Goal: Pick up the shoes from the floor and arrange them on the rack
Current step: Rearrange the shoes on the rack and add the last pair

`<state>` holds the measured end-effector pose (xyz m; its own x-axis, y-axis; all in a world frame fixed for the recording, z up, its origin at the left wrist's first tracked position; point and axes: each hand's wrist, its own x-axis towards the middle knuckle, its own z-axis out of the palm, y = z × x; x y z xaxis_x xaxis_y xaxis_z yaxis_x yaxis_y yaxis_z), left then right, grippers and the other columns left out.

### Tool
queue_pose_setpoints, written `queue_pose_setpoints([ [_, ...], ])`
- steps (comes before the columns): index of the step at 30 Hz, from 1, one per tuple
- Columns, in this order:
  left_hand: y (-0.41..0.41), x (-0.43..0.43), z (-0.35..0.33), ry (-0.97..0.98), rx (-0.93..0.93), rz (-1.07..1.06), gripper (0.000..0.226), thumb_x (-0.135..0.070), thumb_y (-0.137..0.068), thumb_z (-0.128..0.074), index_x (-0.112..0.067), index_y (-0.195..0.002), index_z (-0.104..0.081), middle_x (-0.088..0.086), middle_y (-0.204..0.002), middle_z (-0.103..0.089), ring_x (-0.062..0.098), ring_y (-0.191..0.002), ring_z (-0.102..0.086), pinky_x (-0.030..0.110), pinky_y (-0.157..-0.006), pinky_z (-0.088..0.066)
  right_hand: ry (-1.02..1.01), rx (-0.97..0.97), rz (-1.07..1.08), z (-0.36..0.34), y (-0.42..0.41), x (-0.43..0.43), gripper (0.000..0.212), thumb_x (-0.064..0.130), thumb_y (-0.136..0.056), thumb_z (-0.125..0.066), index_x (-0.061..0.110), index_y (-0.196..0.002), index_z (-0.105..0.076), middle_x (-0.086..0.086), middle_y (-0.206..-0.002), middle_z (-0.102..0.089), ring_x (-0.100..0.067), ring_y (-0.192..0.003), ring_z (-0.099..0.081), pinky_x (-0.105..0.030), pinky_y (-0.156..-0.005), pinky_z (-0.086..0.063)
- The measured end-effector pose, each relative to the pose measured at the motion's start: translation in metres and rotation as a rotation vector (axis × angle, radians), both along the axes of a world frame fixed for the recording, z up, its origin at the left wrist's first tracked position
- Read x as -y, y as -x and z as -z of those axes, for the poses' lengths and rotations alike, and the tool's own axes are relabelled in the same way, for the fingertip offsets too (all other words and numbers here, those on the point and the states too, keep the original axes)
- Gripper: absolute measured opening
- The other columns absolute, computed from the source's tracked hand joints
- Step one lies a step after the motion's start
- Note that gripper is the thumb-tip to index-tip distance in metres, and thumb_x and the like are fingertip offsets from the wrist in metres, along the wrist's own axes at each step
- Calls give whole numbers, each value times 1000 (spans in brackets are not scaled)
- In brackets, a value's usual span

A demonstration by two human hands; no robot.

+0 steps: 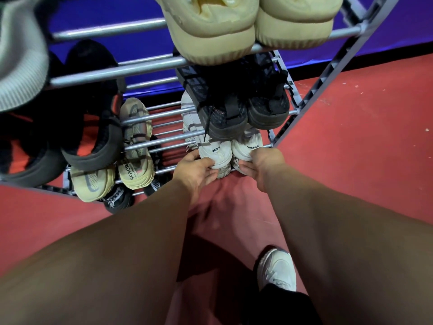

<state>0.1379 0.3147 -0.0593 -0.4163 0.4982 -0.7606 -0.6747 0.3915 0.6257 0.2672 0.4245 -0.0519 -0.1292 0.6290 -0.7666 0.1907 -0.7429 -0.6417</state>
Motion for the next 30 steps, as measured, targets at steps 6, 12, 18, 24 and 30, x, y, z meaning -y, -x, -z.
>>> queue_pose_setpoints([
  [6, 0, -1, 1, 9, -25, 20, 44, 2, -93, -62, -16, -132, -59, 18, -112, -74, 31, -103, -73, 38, -90, -60, 16, -2, 3, -2, -1, -1, 43, 5, -102, -49, 1, -145, -45, -14, -112, -62, -23, -79, -68, -27, -56, -62],
  [12, -2, -1, -2, 3, -41, 48, 39, 2, -95, -58, -16, -130, -60, 17, -112, -74, 29, -100, -75, 38, -92, -59, 177, 68, 24, -8, 0, -1, 43, 11, -107, -36, 0, -97, -76, -5, -96, -77, -19, -103, -70, -30, -89, -60],
  [18, -2, -1, -12, 123, -120, 166, 42, -11, -94, -66, -17, -135, -55, 10, -113, -73, 27, -100, -74, 35, -82, -61, 97, 229, -152, -36, 5, 8, 32, 18, -103, -49, 10, -134, -53, -16, -99, -61, -29, -86, -72, -42, -74, -63],
  [24, 4, 41, -63, 260, -137, 346, 19, -27, -95, -65, -14, -109, -70, 7, -107, -71, 27, -101, -69, 43, -95, -57, 40, 335, -604, -100, -31, 43, 15, 23, -105, -53, 10, -112, -53, -15, -97, -60, -23, -61, -56, -55, -94, -57],
  [30, 18, 98, -144, 205, -256, 446, 12, -26, -95, -65, -14, -98, -65, 4, -89, -63, 16, -68, -61, 28, -60, -57, -184, 344, -763, -158, -41, 76, 16, 27, -101, -58, 12, -105, -60, -9, -98, -68, -25, -71, -62, -36, -69, -54],
])
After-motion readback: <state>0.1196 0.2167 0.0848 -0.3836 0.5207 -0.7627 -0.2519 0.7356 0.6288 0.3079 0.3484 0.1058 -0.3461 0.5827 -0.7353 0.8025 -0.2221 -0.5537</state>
